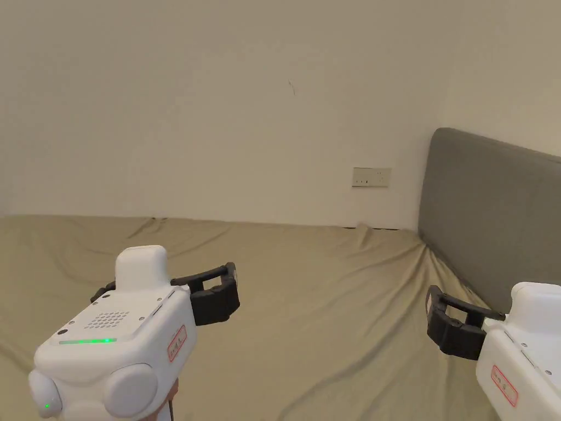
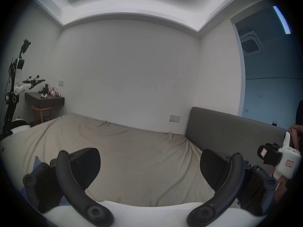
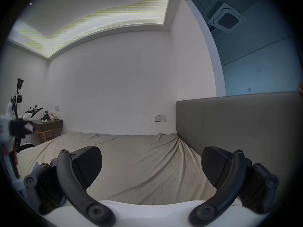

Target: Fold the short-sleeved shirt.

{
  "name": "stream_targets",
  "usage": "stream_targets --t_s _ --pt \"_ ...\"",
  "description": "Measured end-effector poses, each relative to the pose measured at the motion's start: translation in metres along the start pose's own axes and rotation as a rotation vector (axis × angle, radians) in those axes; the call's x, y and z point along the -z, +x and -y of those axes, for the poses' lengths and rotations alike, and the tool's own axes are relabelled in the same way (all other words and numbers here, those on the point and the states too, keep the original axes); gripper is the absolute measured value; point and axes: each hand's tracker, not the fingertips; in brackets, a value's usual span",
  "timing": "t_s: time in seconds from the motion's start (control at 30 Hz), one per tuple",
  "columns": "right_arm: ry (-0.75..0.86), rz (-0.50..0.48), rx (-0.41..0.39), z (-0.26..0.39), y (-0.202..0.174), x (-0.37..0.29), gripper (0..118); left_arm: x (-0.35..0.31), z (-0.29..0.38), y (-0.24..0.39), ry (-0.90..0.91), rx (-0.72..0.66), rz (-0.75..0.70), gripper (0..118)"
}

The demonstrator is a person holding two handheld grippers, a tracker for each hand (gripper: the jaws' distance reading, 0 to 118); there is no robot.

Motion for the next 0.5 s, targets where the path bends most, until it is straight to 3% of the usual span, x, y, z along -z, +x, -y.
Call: stream_targets --t_s 0.5 --pt "-0.002 -0.031 0.017 0.004 -0.014 -0.002 118 0.001 0.018 0.004 -0.066 0.058 -0.007 118"
